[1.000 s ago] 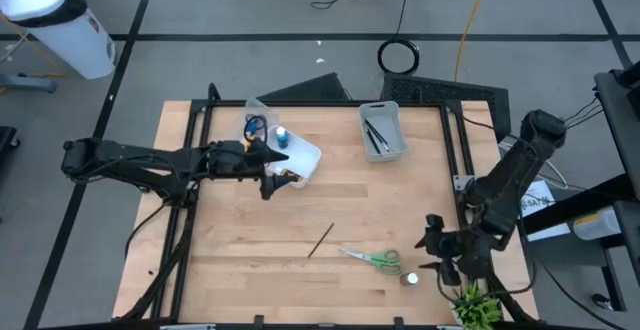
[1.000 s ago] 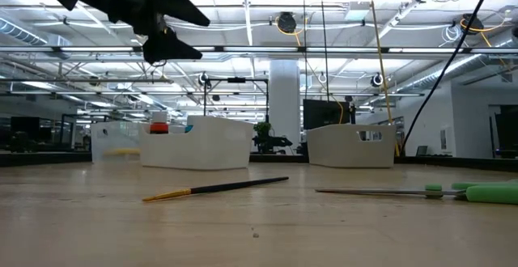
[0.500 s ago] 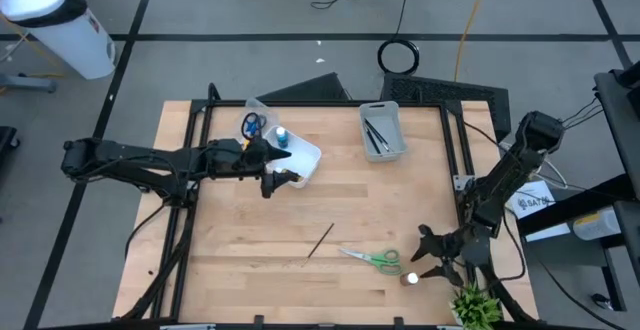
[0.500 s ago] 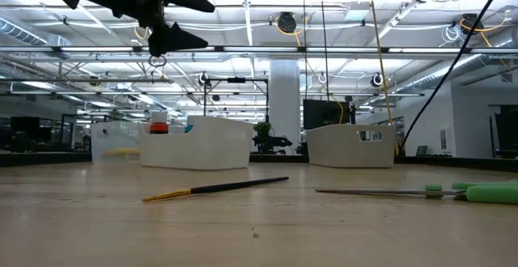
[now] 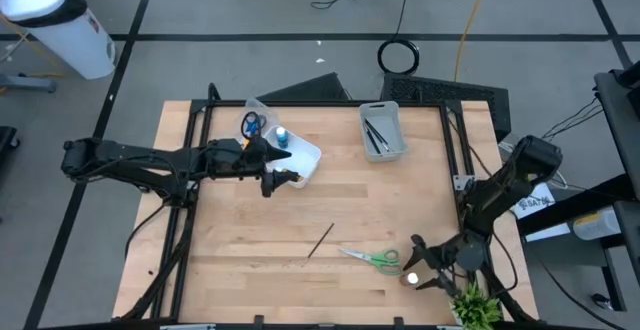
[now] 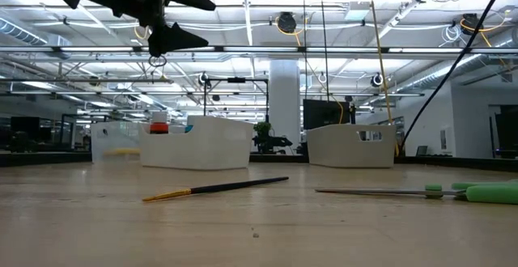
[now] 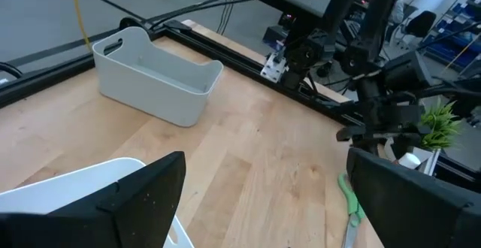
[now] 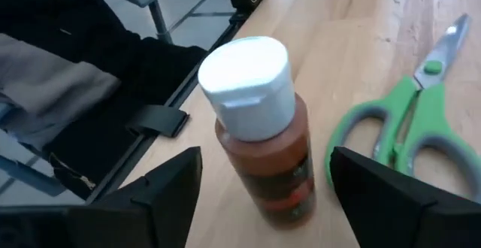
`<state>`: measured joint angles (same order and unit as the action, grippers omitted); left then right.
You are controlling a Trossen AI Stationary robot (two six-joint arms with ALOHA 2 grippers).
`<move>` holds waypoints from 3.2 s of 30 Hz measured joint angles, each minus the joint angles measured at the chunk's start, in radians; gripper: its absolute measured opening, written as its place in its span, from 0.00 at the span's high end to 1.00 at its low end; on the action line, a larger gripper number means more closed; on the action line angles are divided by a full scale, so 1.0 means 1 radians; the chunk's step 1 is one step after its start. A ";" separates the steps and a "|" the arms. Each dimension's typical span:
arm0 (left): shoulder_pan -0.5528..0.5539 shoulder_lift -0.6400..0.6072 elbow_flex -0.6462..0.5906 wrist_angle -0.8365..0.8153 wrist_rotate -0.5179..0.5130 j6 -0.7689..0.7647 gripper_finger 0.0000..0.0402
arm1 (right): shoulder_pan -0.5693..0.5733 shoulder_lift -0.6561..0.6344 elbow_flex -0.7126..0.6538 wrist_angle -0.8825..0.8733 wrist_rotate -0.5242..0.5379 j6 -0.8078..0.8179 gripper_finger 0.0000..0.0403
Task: Pick & Place Paint Supplies
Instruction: Put the brown paint bottle into the white bin
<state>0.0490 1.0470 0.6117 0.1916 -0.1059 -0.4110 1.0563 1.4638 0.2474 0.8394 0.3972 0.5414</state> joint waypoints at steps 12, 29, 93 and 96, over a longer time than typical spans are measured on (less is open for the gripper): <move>0.000 0.000 0.000 0.001 0.000 -0.045 0.06 | -0.053 0.096 0.000 0.122 0.097 -0.135 0.62; -0.038 0.244 0.108 0.167 0.105 0.091 0.06 | -0.545 -0.262 0.198 -0.168 -0.022 -0.469 0.79; -0.054 0.719 0.440 0.231 0.240 0.364 0.68 | -0.941 -0.025 0.349 -0.187 -0.303 -0.414 0.82; -0.053 0.714 0.440 0.233 0.240 0.383 0.68 | -0.940 -0.026 0.349 -0.189 -0.298 -0.409 0.82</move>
<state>-0.0036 1.7606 1.0515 0.4246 0.1343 -0.0281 0.1161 1.4376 0.5968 0.6502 0.0994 0.1320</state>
